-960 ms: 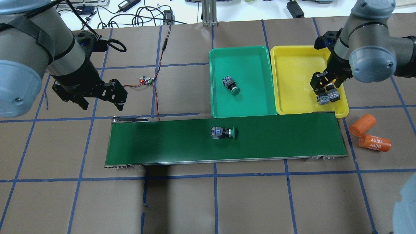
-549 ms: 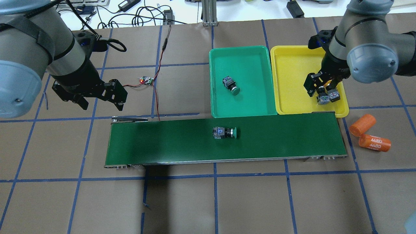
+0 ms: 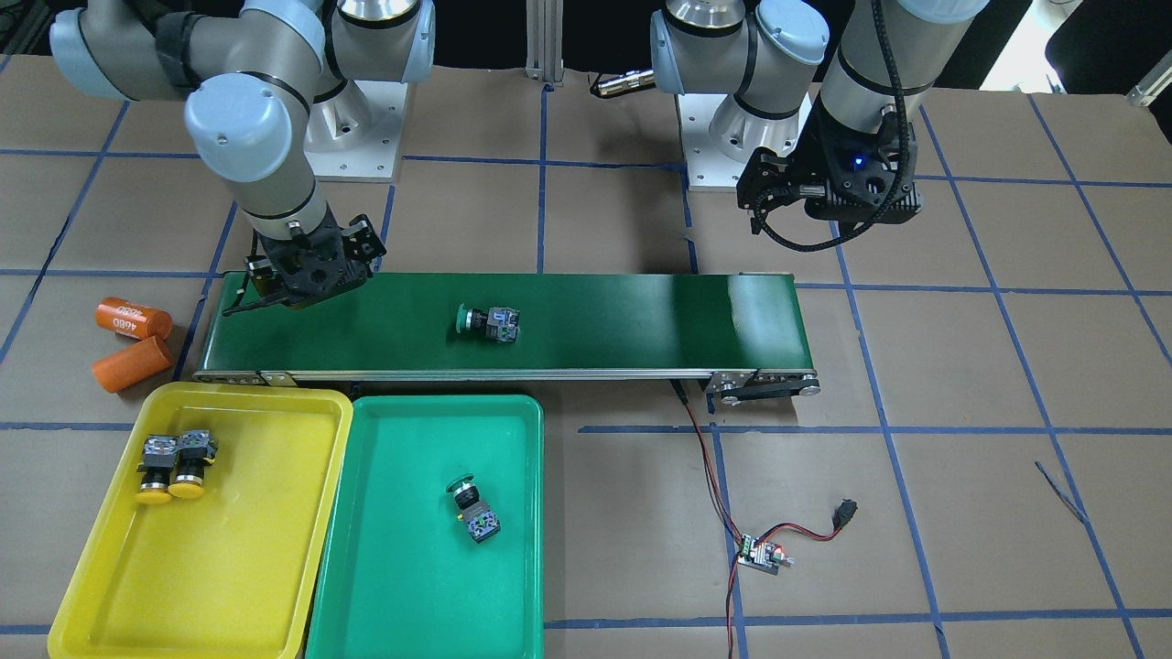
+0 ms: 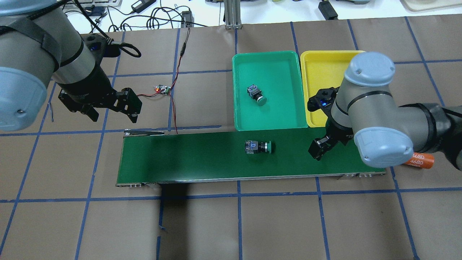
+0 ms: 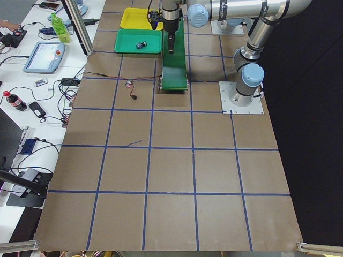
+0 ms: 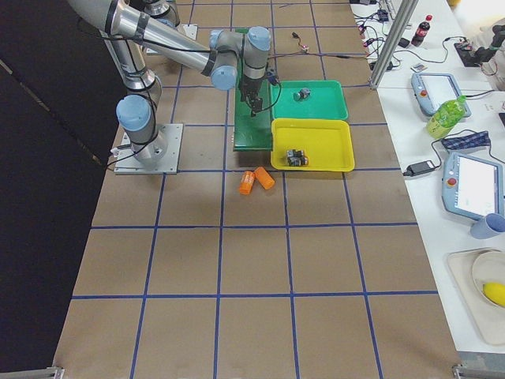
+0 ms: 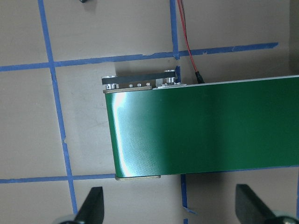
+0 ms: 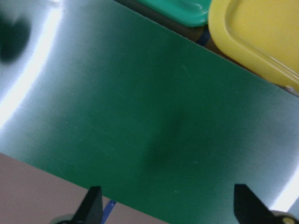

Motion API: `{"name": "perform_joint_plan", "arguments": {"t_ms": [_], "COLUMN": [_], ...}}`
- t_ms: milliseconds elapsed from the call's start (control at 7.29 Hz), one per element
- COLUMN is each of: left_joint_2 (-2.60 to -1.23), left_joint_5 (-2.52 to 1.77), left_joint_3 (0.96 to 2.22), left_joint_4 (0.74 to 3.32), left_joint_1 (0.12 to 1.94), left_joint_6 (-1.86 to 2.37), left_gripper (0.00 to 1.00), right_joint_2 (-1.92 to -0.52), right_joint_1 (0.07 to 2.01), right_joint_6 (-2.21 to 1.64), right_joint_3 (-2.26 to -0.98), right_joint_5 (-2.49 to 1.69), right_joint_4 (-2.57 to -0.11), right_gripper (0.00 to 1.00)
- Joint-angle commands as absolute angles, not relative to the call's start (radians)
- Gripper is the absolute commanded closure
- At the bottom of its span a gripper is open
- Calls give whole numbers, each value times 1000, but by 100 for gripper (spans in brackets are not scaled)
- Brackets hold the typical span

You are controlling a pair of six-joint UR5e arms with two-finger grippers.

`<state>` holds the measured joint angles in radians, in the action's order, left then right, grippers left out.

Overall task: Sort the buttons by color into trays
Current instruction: 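Grasp the green-button switch on the belt with the right gripper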

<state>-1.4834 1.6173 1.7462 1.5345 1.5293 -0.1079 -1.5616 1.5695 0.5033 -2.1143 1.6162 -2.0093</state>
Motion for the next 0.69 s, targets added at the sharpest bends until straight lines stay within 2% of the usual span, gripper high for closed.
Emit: {"name": "perform_joint_plan", "arguments": {"t_ms": [0,549], "left_joint_2": [-1483,-1483], "left_joint_5": [1618,1624], "left_joint_3": [1749,1747], "left_joint_4": [1534,1534], "left_joint_1": [1529,1531], "left_joint_6": [-115,-118], "left_gripper": [0,0], "right_joint_2": [-1552,-1496], "right_joint_1": [1632,1673], "right_joint_6": [610,1029], "right_joint_3": [-2134,-2126], "right_joint_5": [1615,1626], "right_joint_4": [-2066,-2198], "right_gripper": [1,2]}}
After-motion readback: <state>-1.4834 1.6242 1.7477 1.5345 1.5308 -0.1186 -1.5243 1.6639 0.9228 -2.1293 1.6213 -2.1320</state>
